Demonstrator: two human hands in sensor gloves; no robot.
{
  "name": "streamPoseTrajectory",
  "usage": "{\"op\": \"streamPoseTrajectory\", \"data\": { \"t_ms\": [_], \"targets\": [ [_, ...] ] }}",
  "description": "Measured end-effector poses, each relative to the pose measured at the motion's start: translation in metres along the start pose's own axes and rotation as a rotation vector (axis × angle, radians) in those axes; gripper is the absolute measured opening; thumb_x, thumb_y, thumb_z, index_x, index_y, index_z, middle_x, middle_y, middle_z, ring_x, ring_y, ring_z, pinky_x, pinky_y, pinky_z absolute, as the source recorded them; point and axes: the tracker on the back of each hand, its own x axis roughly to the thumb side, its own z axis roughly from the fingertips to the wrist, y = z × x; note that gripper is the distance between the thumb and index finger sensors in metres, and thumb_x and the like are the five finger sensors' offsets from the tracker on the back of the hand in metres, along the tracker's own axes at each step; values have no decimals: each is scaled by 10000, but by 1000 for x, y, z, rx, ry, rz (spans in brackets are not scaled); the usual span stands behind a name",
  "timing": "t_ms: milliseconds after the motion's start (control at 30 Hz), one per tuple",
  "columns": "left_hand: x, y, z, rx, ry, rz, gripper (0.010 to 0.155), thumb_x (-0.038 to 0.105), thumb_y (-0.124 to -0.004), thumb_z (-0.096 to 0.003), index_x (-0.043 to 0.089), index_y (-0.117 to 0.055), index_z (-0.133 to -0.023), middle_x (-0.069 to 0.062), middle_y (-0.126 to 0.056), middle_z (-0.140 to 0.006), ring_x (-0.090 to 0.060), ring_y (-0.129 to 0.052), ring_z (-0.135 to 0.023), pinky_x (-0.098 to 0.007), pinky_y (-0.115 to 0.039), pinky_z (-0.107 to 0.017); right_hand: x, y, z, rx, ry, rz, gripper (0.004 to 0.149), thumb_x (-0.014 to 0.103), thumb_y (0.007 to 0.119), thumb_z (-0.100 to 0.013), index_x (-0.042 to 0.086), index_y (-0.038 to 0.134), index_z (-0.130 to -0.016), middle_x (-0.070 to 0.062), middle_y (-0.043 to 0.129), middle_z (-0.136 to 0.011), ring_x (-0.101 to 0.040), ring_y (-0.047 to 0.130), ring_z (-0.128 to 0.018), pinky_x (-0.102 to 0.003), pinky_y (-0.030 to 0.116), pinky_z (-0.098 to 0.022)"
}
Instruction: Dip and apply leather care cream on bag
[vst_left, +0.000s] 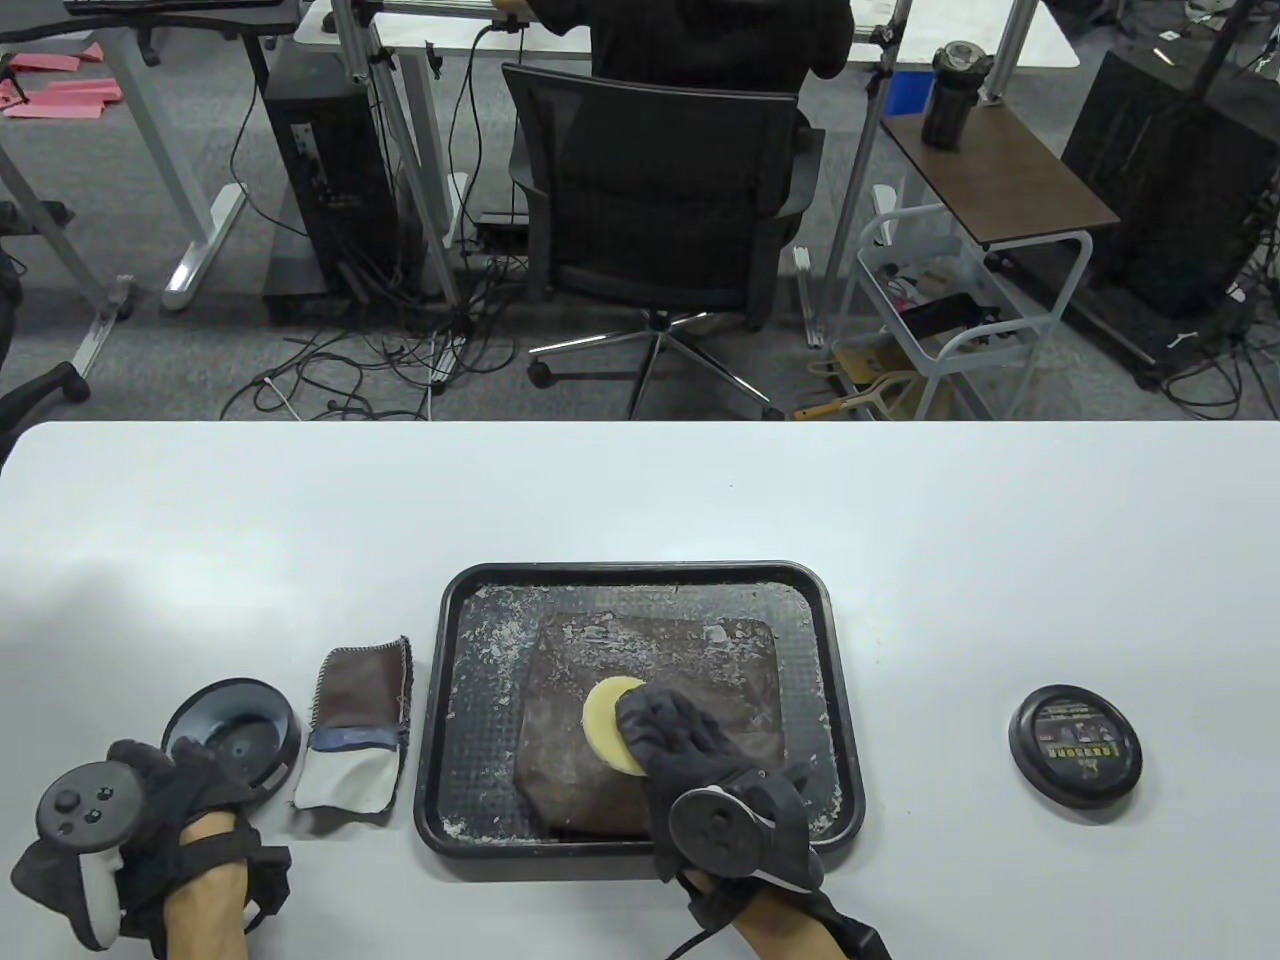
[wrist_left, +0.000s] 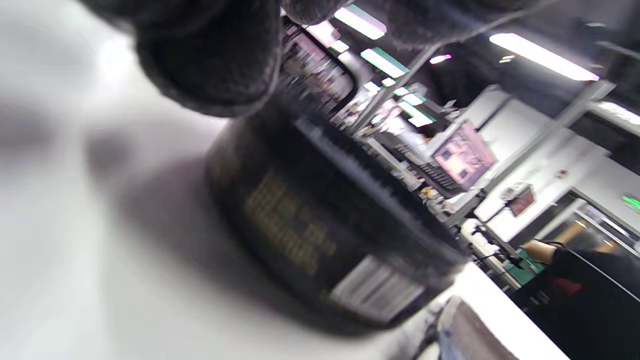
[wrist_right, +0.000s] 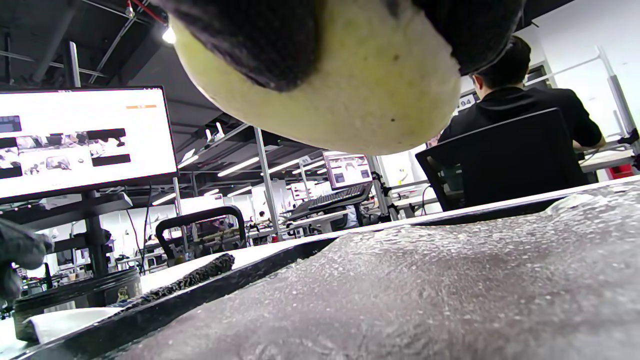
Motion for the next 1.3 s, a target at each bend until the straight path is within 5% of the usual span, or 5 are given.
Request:
{"op": "streamPoseTrajectory", "data": {
  "t_ms": [233,467,667,967,1300],
  "targets": [
    [73,3,35,112,-389,-37,691,437,-717,-568,-37,-572,-1049,-329,-655,-845,-334,-925,-306,-259,-804,-108,5,6,-16,15,15,45,584,181,832,-422,157,695,-989,-200,831,-960,-437,855,-810,-543,746,-545],
    [124,-45,65,-105,-714,-33,667,435,-754,-558,-17,-645,-1036,-308,-694,-843,-332,-940,-320,-272,-817,-121,13,17,-39,42,58,90,557,172,833,-421,172,742,-971,-192,834,-965,-434,849,-827,-560,736,-560],
    [131,-96,72,-439,-753,74,637,405,-790,-540,-13,-714,-1014,-291,-638,-910,-407,-879,-509,-328,-810,-242,19,33,-61,118,80,153,549,169,831,-418,183,758,-962,-169,830,-977,-422,833,-850,-559,718,-582],
    [146,-149,95,-818,-905,-285,625,405,-804,-523,89,-711,-1054,-169,-522,-1080,-509,-604,-923,-551,-677,-606,16,64,-95,210,143,222,546,161,831,-419,195,762,-959,-147,802,-999,-416,781,-891,-565,664,-619],
    [143,-157,96,-938,-890,-263,640,397,-803,-523,45,-683,-1044,-159,-454,-1099,-526,-413,-1008,-621,-496,-688,12,92,-116,246,164,171,537,164,828,-423,236,769,-952,-120,793,-1013,-407,745,-914,-567,634,-636]
  ]
}}
